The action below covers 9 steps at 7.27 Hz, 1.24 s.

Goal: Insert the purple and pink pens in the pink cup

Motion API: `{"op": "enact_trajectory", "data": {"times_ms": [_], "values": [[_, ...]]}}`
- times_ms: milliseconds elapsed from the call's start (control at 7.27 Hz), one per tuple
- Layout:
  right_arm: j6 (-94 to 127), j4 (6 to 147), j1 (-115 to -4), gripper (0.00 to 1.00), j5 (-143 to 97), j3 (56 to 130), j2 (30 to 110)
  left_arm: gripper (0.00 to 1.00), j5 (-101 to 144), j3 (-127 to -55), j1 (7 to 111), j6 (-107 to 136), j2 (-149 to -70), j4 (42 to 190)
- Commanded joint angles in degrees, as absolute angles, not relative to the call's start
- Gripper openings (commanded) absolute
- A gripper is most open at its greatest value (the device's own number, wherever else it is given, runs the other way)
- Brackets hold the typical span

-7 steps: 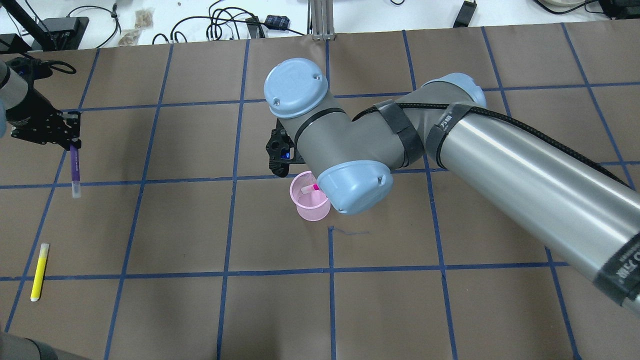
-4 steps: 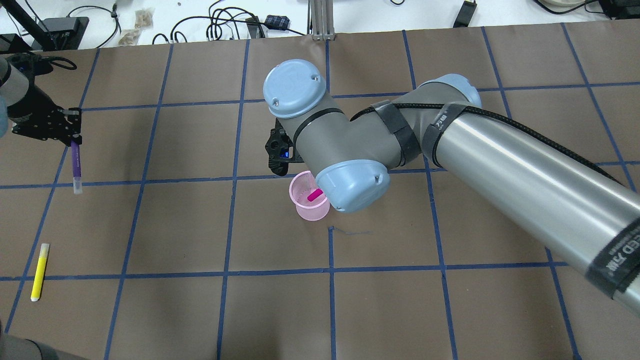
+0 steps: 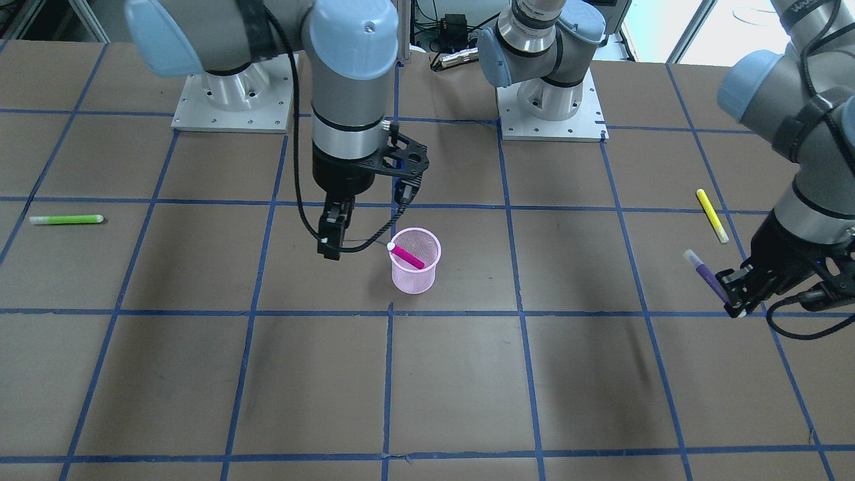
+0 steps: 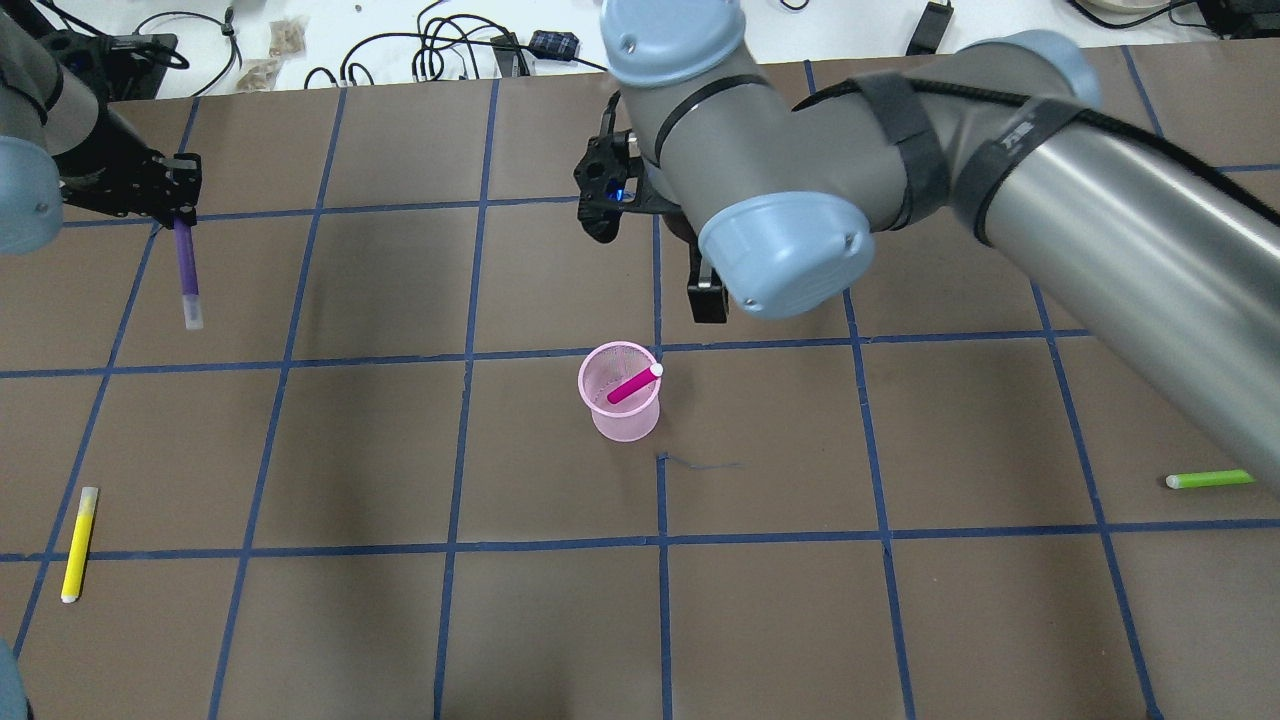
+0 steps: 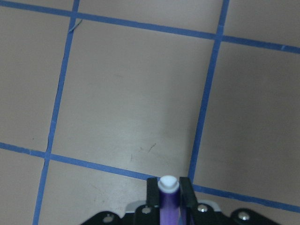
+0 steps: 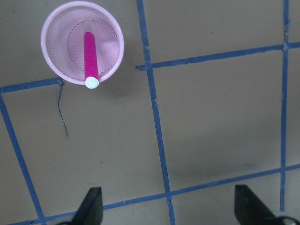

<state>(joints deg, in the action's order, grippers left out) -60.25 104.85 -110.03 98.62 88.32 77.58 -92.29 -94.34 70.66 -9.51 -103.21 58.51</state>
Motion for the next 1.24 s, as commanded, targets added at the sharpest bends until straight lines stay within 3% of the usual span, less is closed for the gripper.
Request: {"op": "enact_trajectory", "data": {"times_ms": [0,275,1101], "values": [[-60.12,96.89,-102.60,1.00,95.90,85.44,83.29,0.00,-92.46,-94.13,81.16,2.03,-101.61,55.38],[-57.41,92.21,-98.37,1.00,93.26,85.95,87.09,0.00,-92.55,-95.00,90.92,14.36,-100.29,53.19],[-12.37,92.28,-97.65,1.00,90.55,86.48,87.98,0.00,-102.21,-102.12,109.06,37.78,-101.87,42.46]]}}
